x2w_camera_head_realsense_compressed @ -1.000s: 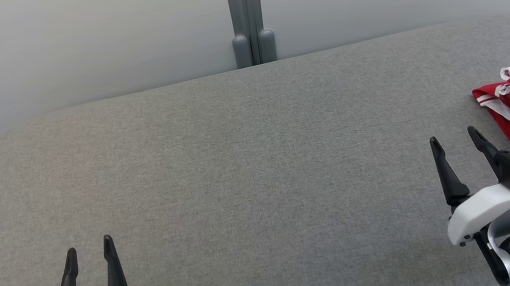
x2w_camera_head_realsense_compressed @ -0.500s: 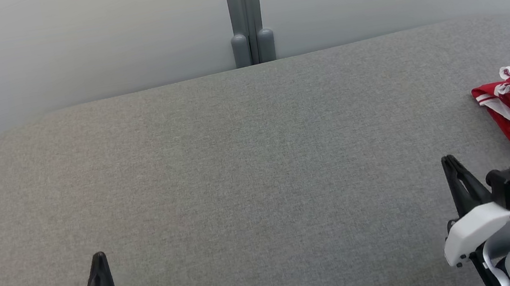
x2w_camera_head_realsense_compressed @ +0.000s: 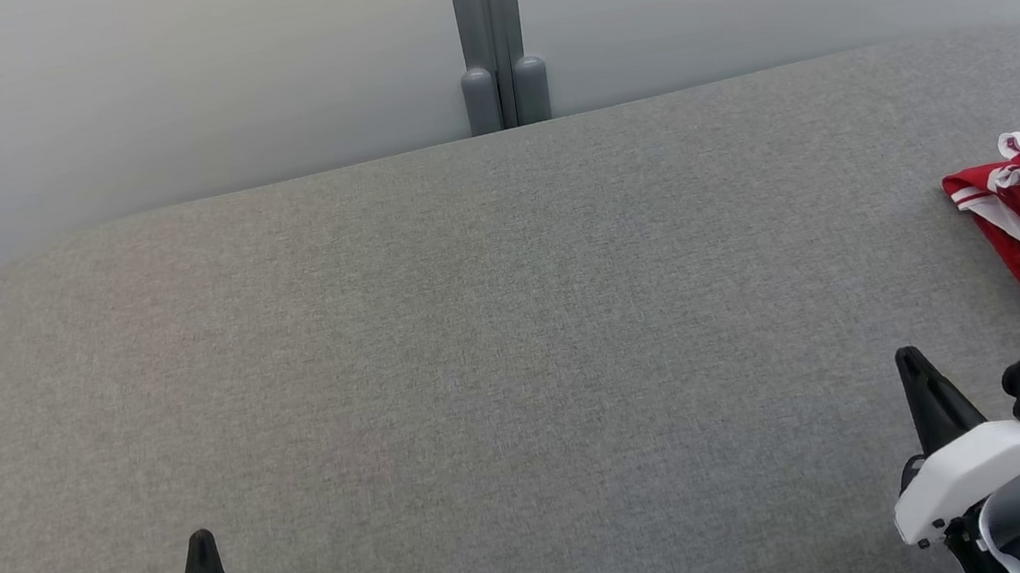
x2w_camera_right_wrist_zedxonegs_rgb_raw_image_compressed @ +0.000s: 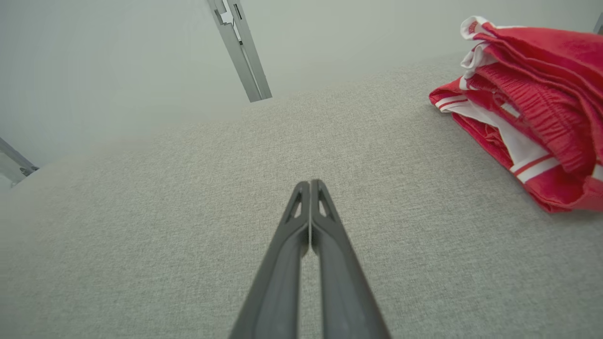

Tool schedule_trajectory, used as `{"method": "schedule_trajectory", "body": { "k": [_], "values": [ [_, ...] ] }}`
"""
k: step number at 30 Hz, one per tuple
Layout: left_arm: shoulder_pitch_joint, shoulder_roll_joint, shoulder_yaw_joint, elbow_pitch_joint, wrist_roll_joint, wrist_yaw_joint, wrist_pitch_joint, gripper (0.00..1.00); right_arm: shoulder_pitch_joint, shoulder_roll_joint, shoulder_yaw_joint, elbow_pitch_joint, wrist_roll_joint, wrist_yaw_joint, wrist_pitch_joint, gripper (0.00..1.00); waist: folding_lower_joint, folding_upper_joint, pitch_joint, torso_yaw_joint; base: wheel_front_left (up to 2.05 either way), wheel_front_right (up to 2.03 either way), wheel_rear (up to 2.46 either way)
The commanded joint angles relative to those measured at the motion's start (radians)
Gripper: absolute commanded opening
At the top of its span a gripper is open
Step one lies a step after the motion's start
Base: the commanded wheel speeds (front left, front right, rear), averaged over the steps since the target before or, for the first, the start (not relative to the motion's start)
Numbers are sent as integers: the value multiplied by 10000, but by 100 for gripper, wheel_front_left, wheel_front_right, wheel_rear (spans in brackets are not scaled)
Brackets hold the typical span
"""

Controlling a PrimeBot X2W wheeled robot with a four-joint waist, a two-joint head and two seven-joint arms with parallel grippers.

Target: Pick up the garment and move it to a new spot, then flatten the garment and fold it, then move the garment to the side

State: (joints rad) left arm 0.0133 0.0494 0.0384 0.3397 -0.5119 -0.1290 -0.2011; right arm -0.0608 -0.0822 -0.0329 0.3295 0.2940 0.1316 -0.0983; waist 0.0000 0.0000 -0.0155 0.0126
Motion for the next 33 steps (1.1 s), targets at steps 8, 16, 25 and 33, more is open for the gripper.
{"method": "schedule_trajectory", "body": {
  "k": [8,16,25,33],
  "values": [
    [-384,38,148,-276,-1459,-5,400,0,-247,0,-122,-295,1726,-3,247,0,0,0,14,-9,0,0,0],
    [-497,37,217,-363,-2557,-7,715,0,-284,36,-199,-371,3050,-4,459,0,0,0,27,-17,0,0,0],
    [-615,36,295,-450,-3699,-9,1046,0,-327,75,-285,-444,4420,-5,689,0,0,0,41,-27,0,0,0],
    [-701,34,359,-514,-4629,-11,1313,0,-364,106,-353,-501,5526,-5,868,0,0,0,54,-36,0,0,0]
  ]
}}
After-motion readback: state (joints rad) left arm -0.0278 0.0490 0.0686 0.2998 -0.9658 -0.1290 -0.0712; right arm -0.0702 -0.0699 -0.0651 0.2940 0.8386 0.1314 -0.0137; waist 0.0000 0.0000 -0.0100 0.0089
